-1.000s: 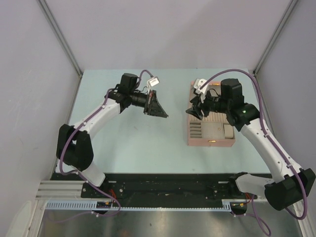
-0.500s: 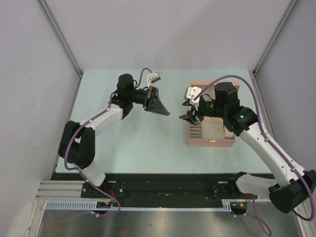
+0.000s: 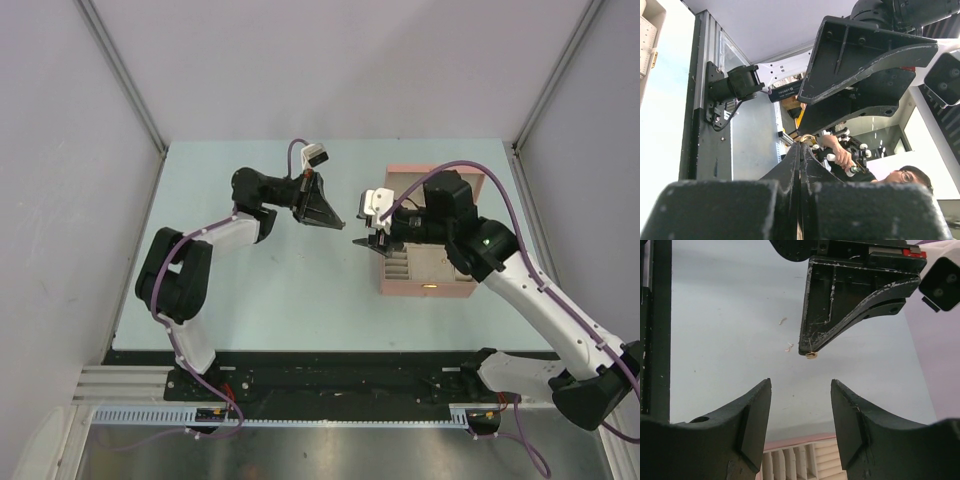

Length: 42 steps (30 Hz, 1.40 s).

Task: Organize the mixed jewelry

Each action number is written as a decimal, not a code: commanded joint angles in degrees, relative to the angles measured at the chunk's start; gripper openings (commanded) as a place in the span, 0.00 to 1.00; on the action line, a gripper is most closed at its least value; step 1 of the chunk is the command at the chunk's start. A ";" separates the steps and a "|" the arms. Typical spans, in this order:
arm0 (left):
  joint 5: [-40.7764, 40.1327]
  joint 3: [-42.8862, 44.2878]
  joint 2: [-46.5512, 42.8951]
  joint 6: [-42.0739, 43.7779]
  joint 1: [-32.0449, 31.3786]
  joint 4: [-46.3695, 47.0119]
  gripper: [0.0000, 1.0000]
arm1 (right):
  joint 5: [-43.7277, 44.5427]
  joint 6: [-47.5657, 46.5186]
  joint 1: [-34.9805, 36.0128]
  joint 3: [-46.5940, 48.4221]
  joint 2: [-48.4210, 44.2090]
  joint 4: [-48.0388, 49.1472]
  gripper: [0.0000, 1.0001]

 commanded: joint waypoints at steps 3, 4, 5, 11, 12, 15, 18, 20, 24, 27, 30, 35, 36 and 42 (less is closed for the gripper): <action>0.27 -0.66 -2.36 -1.53 -0.40 5.84 0.00 | 1.99 -0.77 1.15 3.77 1.45 0.89 0.54; 0.19 -0.83 -2.63 -1.17 -0.40 5.06 0.00 | 1.82 -0.68 1.15 4.30 2.07 0.80 0.54; 0.10 -1.27 -2.89 -0.82 -0.40 4.70 0.00 | 1.73 -0.51 1.24 4.65 2.42 0.80 0.52; 0.10 -1.89 -3.51 0.76 -0.66 3.64 0.00 | 1.55 -0.51 2.21 6.23 4.00 0.19 0.50; 0.19 -1.89 -3.42 0.94 -0.75 3.47 0.00 | 1.64 -0.51 2.29 6.41 4.09 -0.07 0.50; 0.19 -1.80 -3.42 0.94 -0.84 3.64 0.00 | 2.08 -0.77 2.65 6.85 4.62 -0.25 0.49; 0.27 -1.89 -3.42 1.03 -0.93 3.82 0.00 | 1.90 -0.86 2.91 7.20 5.06 -0.60 0.47; 0.10 -1.97 -3.33 0.94 -1.02 3.99 0.00 | 1.99 -0.94 3.09 7.29 5.32 -0.69 0.43; 0.19 -2.06 -3.42 0.94 -1.02 4.43 0.00 | 1.99 -1.30 3.35 7.99 5.94 -1.22 0.36; 0.19 -2.24 -3.51 0.85 -1.02 4.61 0.00 | 1.90 -1.47 3.52 8.17 6.20 -1.48 0.32; 0.19 -2.24 -3.68 0.85 -1.02 4.78 0.00 | 2.08 -1.73 3.61 8.34 6.46 -1.83 0.28; 0.10 -2.24 -3.68 0.68 -1.02 5.05 0.00 | 2.08 -1.82 3.61 8.34 6.29 -2.10 0.25; 0.19 -2.24 -3.68 0.67 -1.02 5.31 0.00 | 2.17 -1.82 3.61 8.34 6.38 -2.18 0.25; -0.08 -2.33 -3.60 -0.03 -1.02 6.28 0.00 | 2.17 -2.00 3.61 8.26 6.12 -2.71 0.31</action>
